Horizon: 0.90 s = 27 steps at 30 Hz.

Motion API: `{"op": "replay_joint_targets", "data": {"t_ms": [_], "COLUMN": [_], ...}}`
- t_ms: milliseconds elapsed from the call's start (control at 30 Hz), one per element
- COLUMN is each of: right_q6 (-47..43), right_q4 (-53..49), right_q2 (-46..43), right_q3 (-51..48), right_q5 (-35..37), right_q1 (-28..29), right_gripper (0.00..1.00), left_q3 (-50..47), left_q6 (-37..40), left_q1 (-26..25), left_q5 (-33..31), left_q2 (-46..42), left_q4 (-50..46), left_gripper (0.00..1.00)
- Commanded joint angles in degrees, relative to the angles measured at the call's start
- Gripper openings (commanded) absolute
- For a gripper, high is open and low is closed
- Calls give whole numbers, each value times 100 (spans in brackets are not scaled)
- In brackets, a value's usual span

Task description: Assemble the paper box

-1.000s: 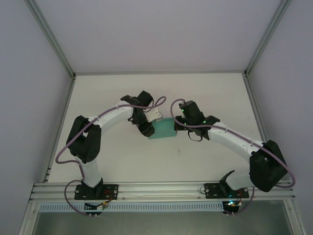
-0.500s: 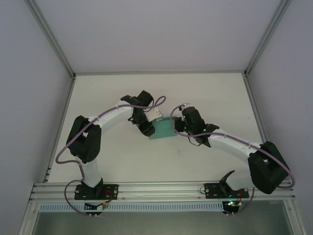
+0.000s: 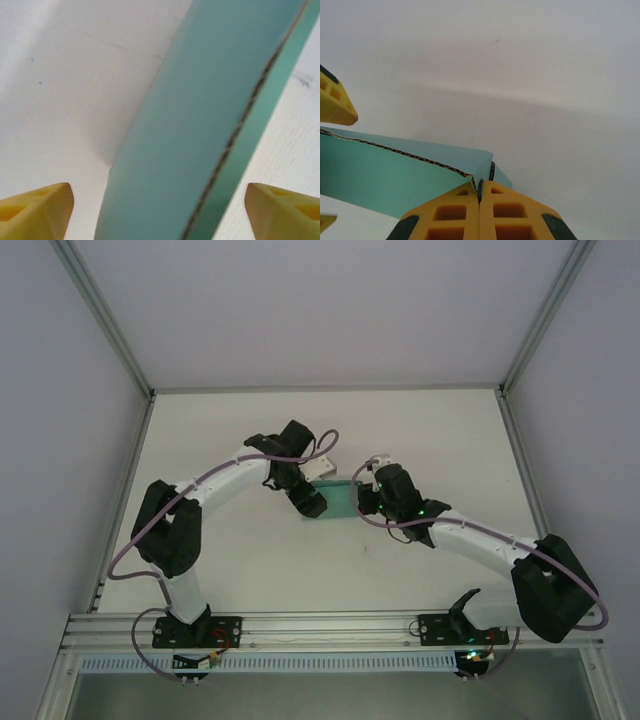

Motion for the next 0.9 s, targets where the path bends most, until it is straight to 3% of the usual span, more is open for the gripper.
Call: {"op": "replay_joint_targets", "data": {"t_ms": [0,400,667,867], "right_q6": [-25,64,105,37], "right_q4": [-1146,-1795,-2159,-2212], "right_q2": [325,418,544,632], "right_q3": [-148,357,624,723], "right_q5": [-38,581,600,507], "right_q1": [154,448,475,473], "right_gripper": [0,0,0,0], "left_q3": [54,-470,-1137,-876], "left_q6": [-137,-1010,-1226,-902], "left_q1": [-35,-22,45,269], "left_q5": [-62,-1179,-1483,-1120], "left_q2": [-306,-1158,-1840,-1462], "left_q4": [30,316,311,362], "left_gripper": [100,99,68,59]}}
